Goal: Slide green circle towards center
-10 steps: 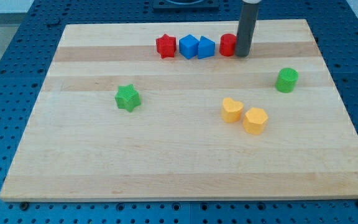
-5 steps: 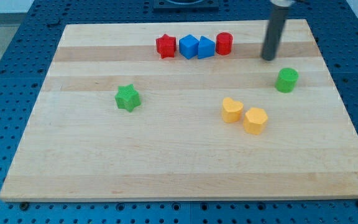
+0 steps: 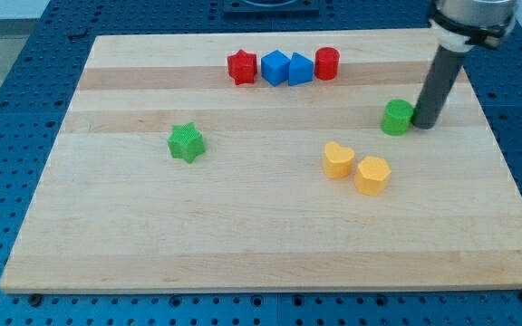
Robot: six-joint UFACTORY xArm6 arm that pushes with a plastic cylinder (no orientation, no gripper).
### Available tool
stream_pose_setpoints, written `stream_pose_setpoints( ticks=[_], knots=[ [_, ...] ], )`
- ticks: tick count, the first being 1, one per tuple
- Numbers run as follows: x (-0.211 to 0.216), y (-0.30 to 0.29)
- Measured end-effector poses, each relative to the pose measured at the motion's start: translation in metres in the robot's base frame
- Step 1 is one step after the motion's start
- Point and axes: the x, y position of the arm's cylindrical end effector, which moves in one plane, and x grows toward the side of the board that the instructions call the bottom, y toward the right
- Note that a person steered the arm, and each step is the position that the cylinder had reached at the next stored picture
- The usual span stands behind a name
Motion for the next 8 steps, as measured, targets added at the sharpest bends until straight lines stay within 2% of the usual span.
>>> stream_pose_setpoints(
  ticks=[3, 8],
  knots=[
    [0.003, -0.061],
    [-0.031, -0.026]
  ],
)
